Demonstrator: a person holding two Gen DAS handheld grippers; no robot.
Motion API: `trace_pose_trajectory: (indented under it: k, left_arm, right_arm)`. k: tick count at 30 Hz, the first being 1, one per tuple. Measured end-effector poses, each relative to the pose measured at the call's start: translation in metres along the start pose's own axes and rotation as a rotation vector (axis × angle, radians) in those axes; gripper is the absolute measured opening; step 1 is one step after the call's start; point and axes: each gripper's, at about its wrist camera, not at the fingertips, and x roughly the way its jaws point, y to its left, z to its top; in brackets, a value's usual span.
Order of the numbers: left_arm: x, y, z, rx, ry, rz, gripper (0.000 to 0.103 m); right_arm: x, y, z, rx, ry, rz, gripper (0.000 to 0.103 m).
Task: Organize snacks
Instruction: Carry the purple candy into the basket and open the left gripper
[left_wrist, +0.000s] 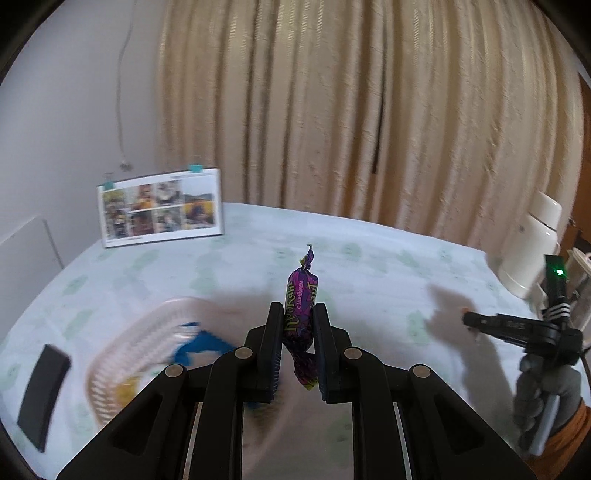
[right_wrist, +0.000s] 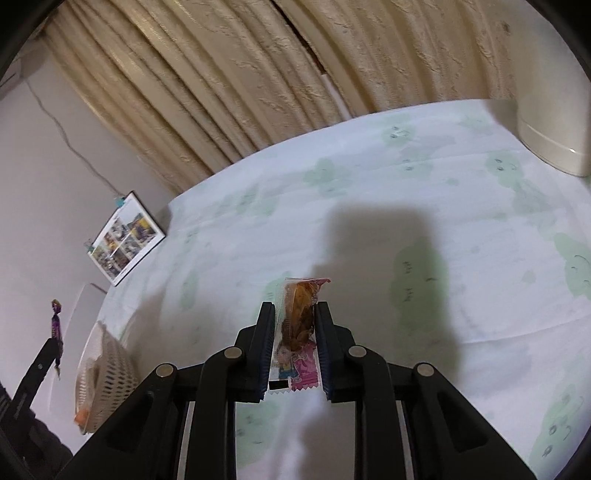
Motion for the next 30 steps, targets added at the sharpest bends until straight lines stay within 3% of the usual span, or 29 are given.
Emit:
trace_pose_trajectory:
  k: [8,17,19,21,30]
  left_arm:
    - [-0.008,0.048,-0.009,-0.050,0.009,0.079,0.017]
    - [-0.011,0.070,-0.020,-0.062,0.032,0.102,0.018]
    - [-0.011,0.075,-0.022,-0.074,0.038,0.100,0.028]
    - [-0.015,0.081,-0.023,-0.096,0.028,0.106,0.049]
    - [-0.037,0.108,-0.024,-0.135,-0.015,0.134,0.049]
  right_arm:
    - [-0.009,0.039,-0.014,-0.070,0.004,0.066,0.020]
    - [-0.018,0.070,-0.030,-0.114,0.014,0.122,0.020]
    - [-0.019,0.076,-0.033,-0.122,0.015,0.132,0.020]
    - [-0.021,0.084,-0.036,-0.135,0.017,0.146,0.020]
    - [-0.027,0.127,-0.052,-0.179,0.028,0.242,0.020]
